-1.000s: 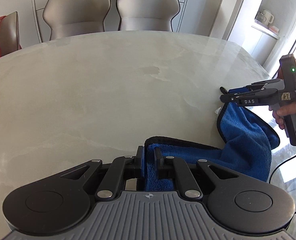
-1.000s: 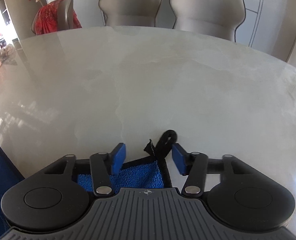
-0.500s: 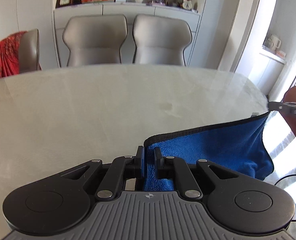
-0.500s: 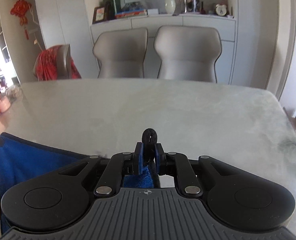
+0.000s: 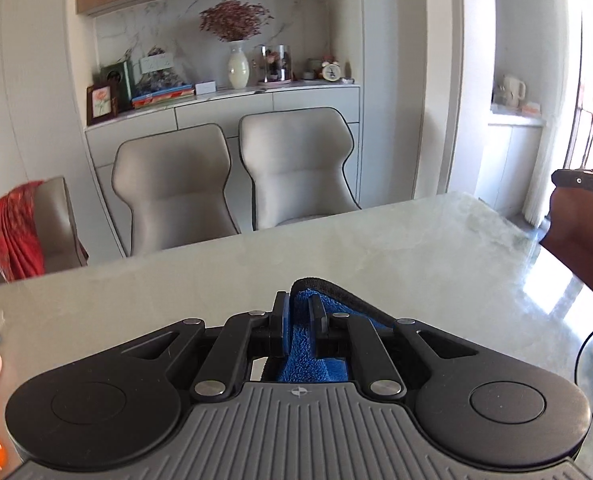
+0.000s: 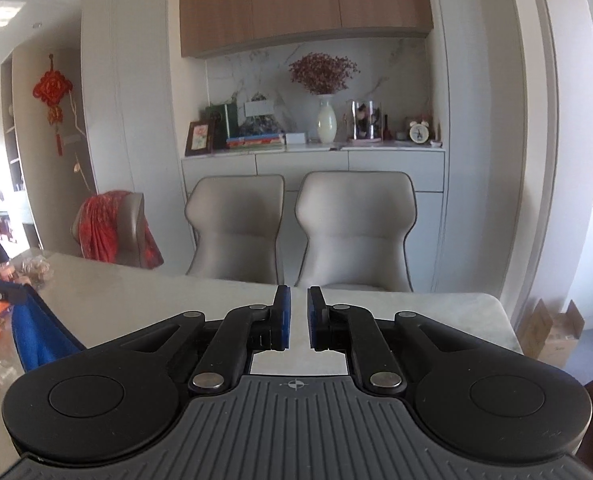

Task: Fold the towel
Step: 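Lift the towel off the table with both grippers holding its corners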

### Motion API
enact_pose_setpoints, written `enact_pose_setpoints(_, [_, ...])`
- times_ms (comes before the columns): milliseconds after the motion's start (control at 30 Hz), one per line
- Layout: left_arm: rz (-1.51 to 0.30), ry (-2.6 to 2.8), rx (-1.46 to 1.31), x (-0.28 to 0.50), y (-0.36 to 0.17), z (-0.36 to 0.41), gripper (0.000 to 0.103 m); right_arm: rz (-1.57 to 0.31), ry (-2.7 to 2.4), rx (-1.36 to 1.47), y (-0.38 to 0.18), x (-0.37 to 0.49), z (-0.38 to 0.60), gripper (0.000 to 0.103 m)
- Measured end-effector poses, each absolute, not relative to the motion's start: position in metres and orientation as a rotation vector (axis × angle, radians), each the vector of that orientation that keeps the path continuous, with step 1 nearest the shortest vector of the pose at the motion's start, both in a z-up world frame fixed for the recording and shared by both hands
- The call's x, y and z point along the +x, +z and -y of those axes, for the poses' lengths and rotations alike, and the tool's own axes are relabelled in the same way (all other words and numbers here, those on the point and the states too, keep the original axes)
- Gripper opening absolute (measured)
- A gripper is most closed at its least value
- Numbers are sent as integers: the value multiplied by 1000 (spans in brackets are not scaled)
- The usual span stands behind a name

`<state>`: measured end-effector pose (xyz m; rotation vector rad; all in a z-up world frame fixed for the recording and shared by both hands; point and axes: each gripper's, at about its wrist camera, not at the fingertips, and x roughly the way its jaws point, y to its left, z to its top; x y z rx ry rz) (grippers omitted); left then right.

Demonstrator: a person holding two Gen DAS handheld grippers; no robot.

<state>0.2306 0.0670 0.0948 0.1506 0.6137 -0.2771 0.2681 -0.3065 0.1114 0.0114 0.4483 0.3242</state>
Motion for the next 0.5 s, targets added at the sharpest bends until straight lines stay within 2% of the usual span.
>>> enact_pose_setpoints(233, [-703, -256, 106, 232, 63, -75, 9, -818, 365, 137, -1, 283, 277, 16])
enact_pose_setpoints(300, [-722, -237, 91, 233, 54, -83, 9, -878, 357, 140, -26, 281, 271, 31])
enact_pose_setpoints(333, [-731, -227, 82, 233, 50, -87, 9, -908, 346, 139, -39, 280, 268, 33])
enact_pose_setpoints(500, [-768, -198, 51, 233, 34, -100, 9, -996, 332, 193, -77, 282, 273, 33])
